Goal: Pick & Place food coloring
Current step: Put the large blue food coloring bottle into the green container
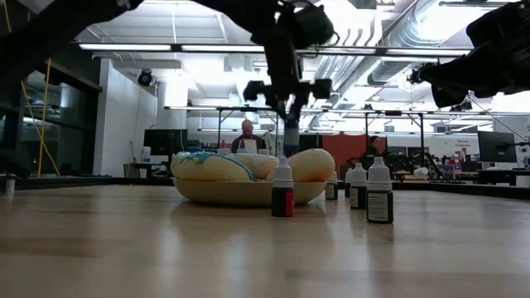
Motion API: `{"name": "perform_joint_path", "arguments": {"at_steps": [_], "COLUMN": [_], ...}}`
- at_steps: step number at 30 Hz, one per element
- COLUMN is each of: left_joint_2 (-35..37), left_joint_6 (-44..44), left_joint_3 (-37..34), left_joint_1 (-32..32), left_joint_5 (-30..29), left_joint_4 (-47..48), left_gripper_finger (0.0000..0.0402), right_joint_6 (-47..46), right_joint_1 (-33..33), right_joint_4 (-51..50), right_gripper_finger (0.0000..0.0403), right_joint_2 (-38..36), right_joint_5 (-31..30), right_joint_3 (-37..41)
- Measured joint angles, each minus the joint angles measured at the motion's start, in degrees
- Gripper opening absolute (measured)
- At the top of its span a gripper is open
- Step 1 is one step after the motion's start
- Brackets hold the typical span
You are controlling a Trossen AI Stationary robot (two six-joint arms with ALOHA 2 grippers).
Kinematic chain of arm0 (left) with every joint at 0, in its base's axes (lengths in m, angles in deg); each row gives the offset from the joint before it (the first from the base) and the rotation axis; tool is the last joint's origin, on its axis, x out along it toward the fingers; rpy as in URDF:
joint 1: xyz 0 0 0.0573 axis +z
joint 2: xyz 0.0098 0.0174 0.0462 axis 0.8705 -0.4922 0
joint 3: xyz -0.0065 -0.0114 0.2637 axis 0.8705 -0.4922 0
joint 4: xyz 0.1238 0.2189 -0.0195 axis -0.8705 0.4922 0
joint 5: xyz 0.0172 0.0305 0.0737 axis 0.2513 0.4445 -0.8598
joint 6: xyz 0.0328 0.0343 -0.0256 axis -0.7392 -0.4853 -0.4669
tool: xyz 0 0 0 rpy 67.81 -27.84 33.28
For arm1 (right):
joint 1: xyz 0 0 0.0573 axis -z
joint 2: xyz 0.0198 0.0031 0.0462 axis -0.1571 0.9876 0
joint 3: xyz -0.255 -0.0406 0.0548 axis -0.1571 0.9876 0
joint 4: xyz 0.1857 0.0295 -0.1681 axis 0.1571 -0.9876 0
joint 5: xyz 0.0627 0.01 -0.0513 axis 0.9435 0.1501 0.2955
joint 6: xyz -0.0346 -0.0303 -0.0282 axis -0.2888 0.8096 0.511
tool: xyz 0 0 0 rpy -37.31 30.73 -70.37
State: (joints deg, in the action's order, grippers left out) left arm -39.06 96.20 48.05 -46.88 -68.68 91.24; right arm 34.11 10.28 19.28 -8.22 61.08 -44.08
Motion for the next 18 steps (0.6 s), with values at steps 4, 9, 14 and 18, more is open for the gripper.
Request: {"name": "perform_joint_path", "arguments": {"at_steps": [4,9,14,18], "left_joint_2": [-1.57,-3.26,-3.42,-4.48], "left_joint_6": [2.45,3.57,4.57,6.36], "left_joint_3": [0.38,0.22,0.22,0.20], "left_joint_1": [1.16,2.28,3.35,3.77], "left_joint_5": [0.64,0.52,0.42,1.37], "left_joint_4": [0.51,1.35,0.77,-0.42], "left_gripper_finger": [0.0097,0.0097,0.0097,0.0097], "right_joint_6": [0.00,0.00,0.00,0.00], "right_joint_1": [0.00,-0.01,0.01,0.01], "right_joint_4": [-0.03,-0.03,-0.03,-0.03], "right_gripper_finger": [0.0000,0.0000,0.0000,0.0000], "right_joint_2": [0.01,0.00,0.00,0.00], "right_joint_5": [-0.03,-0.04,-0.02,-0.03], "right_joint_3": [0.00,0.00,0.00,0.00]}}
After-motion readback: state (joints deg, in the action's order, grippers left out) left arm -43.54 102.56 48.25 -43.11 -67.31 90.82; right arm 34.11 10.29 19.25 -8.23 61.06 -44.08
